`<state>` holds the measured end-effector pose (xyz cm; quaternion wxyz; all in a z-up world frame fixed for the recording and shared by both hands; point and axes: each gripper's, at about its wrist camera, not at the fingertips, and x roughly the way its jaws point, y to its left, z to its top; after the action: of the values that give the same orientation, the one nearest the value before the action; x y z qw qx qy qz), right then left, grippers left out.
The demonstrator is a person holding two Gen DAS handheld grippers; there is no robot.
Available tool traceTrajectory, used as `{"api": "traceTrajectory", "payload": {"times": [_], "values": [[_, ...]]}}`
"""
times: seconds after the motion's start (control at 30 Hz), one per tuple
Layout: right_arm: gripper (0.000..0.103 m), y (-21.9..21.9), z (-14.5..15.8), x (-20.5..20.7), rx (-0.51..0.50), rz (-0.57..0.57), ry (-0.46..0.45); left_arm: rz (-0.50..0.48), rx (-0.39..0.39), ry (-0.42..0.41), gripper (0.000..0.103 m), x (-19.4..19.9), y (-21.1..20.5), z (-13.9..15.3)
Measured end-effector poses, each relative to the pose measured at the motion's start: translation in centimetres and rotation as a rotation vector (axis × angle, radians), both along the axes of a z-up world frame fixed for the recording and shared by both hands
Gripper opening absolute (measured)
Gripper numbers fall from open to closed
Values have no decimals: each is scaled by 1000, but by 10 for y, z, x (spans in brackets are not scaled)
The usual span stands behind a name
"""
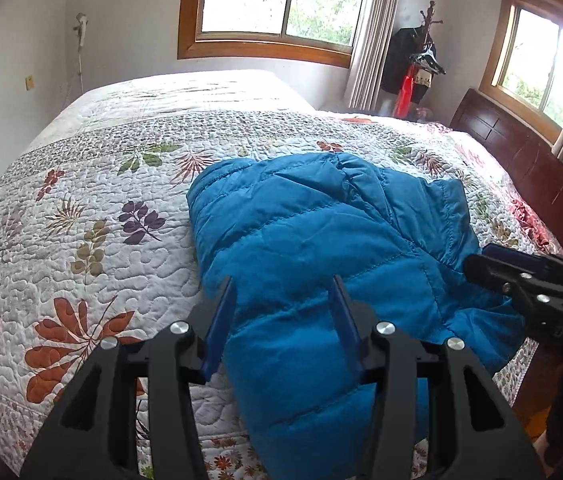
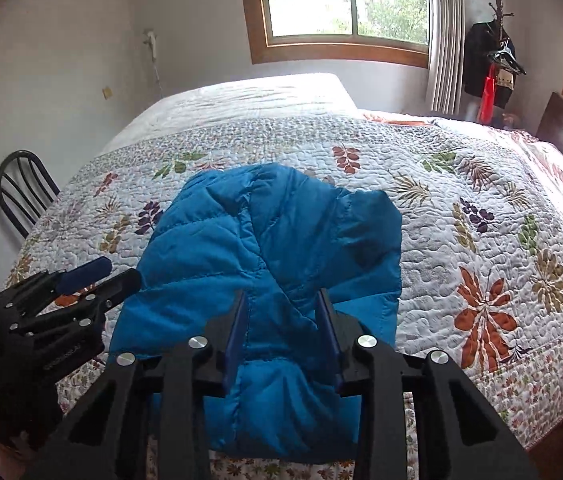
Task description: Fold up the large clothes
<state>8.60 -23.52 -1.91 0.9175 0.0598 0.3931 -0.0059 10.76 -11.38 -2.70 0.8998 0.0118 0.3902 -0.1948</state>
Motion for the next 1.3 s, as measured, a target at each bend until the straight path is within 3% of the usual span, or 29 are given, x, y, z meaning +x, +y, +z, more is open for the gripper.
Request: {"api": "traceTrajectory", "payload": {"times": [0.07, 0.13, 0.2, 0.7, 0.97, 1.1, 1.3], "values": [[34, 2, -9, 7, -1, -1, 24, -5, 4, 10, 39, 3, -3, -5], [34, 1, -18, 13, -4, -9, 47, -16, 14, 35, 13, 6, -6, -12], [34, 1, -23, 17, 1, -11, 62, -33, 17, 67, 1, 10, -10, -21], [33, 5, -62, 33, -32, -38, 101, -47, 79, 69, 0, 19, -24, -51], [33, 5, -50, 31, -31, -31, 92, -67, 7, 109, 0, 25, -8, -44], [33, 1, -32, 11, -8, -24, 55, -50, 2, 44, 0, 10, 12, -27], [31, 0, -27, -25, -31, -27, 53, -129, 4, 60, 0, -16, 13, -28]]}}
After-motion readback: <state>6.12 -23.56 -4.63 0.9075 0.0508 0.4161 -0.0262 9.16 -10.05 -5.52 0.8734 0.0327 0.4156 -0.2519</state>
